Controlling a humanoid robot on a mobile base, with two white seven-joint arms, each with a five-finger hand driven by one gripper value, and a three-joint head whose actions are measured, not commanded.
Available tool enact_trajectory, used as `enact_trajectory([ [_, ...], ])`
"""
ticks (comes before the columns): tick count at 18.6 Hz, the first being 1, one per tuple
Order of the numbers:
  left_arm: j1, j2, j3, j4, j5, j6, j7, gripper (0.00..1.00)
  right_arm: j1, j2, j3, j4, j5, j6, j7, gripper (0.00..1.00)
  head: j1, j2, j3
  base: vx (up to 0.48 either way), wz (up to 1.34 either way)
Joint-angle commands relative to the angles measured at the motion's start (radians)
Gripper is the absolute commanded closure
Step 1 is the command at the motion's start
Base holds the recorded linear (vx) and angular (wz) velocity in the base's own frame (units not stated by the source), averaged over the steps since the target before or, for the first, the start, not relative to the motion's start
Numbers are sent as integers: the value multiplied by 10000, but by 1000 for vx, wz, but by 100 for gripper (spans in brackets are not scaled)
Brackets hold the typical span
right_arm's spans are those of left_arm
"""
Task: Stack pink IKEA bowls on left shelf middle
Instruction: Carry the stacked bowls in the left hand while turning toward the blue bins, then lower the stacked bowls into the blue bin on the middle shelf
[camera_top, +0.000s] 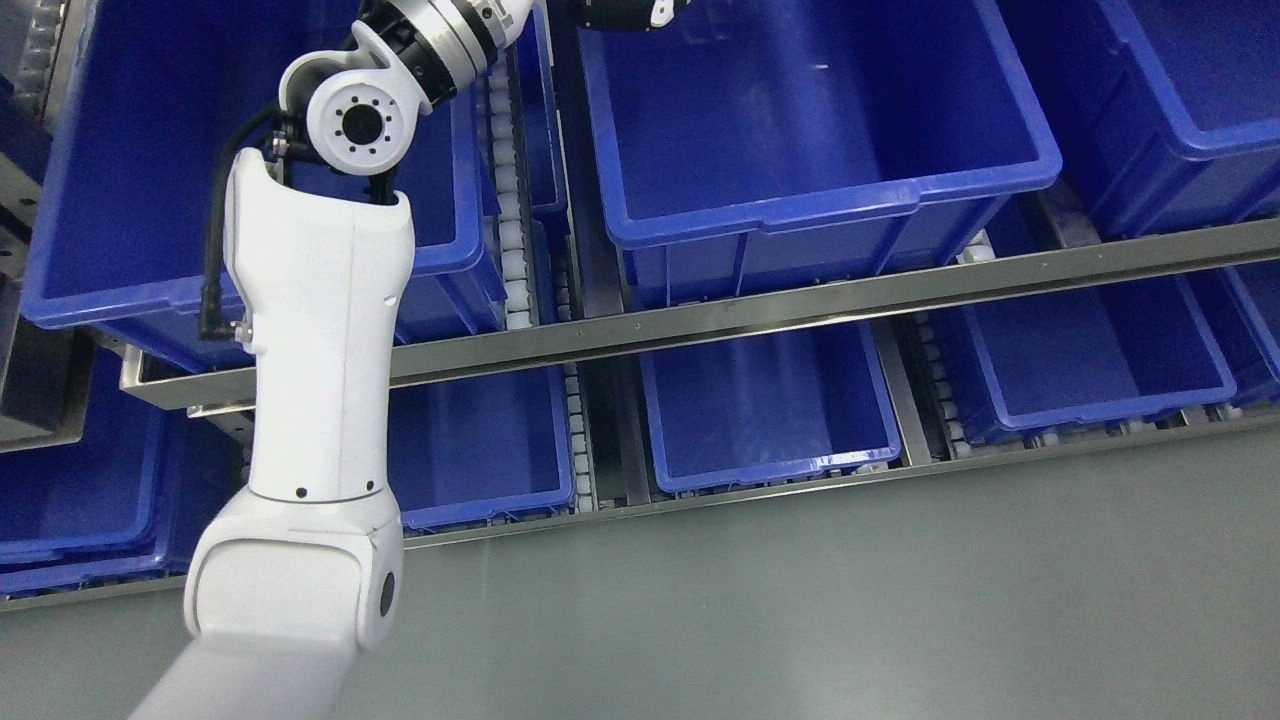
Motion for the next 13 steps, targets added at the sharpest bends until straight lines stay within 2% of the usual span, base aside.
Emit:
enact_trajectory([
  [1, -40, 175, -425, 675, -169, 78, -95, 92, 1, -175, -107, 1, 77, 7, -8, 0, 0, 0, 0, 71, 166],
  [6, 190, 175, -455, 891, -339, 184, -171, 91, 1, -175, -107, 1, 77, 7, -8, 0, 0, 0, 0, 65, 86],
  [13, 572, 175, -1452, 1198, -339, 690, -477, 91, 1, -175, -107, 1, 77, 7, -8, 0, 0, 0, 0, 47, 7],
])
